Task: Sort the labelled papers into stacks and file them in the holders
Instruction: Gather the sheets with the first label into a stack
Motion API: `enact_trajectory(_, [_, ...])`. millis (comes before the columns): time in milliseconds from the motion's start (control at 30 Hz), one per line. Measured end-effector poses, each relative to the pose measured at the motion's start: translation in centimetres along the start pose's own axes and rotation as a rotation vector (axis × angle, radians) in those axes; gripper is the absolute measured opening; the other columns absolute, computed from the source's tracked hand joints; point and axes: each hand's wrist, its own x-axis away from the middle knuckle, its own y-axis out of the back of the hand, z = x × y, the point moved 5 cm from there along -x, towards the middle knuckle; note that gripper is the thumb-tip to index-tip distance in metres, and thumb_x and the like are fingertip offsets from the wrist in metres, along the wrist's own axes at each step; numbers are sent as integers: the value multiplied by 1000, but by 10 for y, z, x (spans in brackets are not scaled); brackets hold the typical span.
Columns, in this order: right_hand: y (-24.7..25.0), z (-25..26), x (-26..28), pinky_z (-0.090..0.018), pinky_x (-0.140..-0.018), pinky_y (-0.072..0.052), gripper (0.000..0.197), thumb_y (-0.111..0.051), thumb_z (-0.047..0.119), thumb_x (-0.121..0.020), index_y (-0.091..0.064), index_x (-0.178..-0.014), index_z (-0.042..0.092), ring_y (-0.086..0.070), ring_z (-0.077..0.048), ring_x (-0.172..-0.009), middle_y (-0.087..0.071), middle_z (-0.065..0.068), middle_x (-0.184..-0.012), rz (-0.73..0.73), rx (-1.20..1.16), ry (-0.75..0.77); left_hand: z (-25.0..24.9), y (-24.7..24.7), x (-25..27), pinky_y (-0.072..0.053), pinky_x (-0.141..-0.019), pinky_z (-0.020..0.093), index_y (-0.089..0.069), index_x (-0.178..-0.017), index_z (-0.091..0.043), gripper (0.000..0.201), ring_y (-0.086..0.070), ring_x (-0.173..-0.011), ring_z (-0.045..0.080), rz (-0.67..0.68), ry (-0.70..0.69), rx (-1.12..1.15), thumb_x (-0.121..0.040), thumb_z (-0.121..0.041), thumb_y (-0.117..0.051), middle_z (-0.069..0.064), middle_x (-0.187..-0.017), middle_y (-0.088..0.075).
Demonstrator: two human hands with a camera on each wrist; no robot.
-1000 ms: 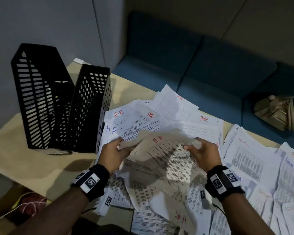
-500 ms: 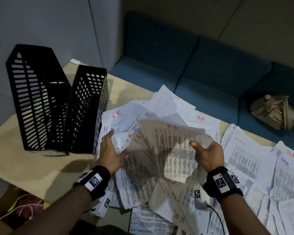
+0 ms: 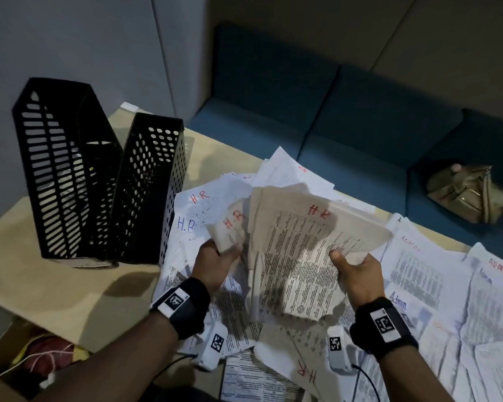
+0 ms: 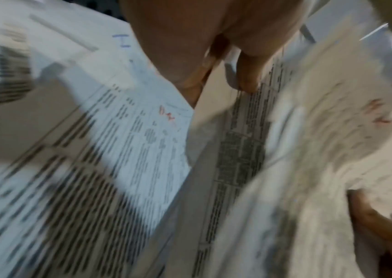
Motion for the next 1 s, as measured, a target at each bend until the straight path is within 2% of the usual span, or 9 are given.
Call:
enact_trajectory(133, [-15, 5, 7, -18, -47, -41, 19, -74, 28, -81, -62, -77, 14, -50, -1, -44, -60, 12, -50, 79, 99, 38, -23, 4, -2, -52, -84, 31, -70, -97, -18, 24, -70, -94, 11, 55, -119, 68, -80, -33, -75, -12, -87, -75])
enact_trajectory(200, [-26, 2, 14, -14, -54, -46, 24, -74, 42, -77, -65, -89, 23, -60, 2, -60, -69, 14, -68, 137, 104, 54, -26, 10, -5, -43, -91, 19, -60, -116, -6, 69, -60, -112, 21, 70, -182, -4, -74, -59, -67, -10, -102, -66])
enact_trajectory(267, [-40, -4, 20, -14, -68, -50, 44, -71, 44, -78, -57, -115, 24, -63, 4, -84, -70, 13, -98, 225, 128, 42, -24, 13, -4, -35, -98, 16, -43, -138, -12, 89, -46, -122, 12, 98, -209, -158, -69, -59, -72, -10, -126, -52])
enact_trajectory(433, [-69, -25, 33, -30, -91, -47, 72, -65, 34, -85, -15, -135, 22, -61, -1, -96, -57, -4, -125, 315, 107, -157, 3, 23, -3, -53, -93, 44, -66, -113, -6, 58, -68, -95, 19, 121, -15, -247, -70, -41, -82, 3, -99, -74])
enact_trajectory(533, [-73, -27, 36, -25, -94, -45, 72, -63, 32, -86, -12, -137, 24, -59, -8, -101, -52, -3, -127, 231, 43, -145, 10, 23, 5, -49, -85, 39, -49, -128, -10, 48, -61, -90, 25, 270, 30, -254, -85, -22, -65, 4, -91, -64])
enact_trajectory(633, [-88, -33, 48, -3, -75, -42, 68, -60, 35, -89, -17, -139, 20, -56, -17, -114, -50, 4, -127, 384, 192, -102, -3, 22, 19, -46, -95, 19, -43, -132, -32, 56, -59, -109, 3, 331, -102, -151, -86, -14, -70, -14, -117, -63])
enact_trajectory(800, [-92, -35, 51, -28, -89, -45, 95, -70, 34, -83, 0, -147, 34, -54, -15, -110, -31, 8, -143, 421, 237, -58, -6, 25, 22, -49, -68, 12, -55, -100, -41, 51, -62, -90, 1, 347, -185, -229, -83, 6, -59, -5, -108, -59])
enact_trajectory(900, [-97, -26, 43, -25, -97, -37, 75, -68, 30, -85, -25, -146, 31, -50, -11, -115, -34, 12, -141, 432, 342, -5, -1, 32, 23, -50, -66, 21, -49, -96, -46, 51, -58, -83, 14, 345, -178, -232, -69, -4, -57, 1, -104, -55])
enact_trajectory(1000, [-106, -23, 37, -14, -92, -38, 49, -72, 30, -82, -51, -126, 27, -51, -16, -119, -51, 6, -128, 403, 450, 55, 1, 35, 21, -56, -76, 29, -51, -109, -46, 64, -62, -98, 7, 343, -176, -180, -70, 3, -58, -4, -115, -59])
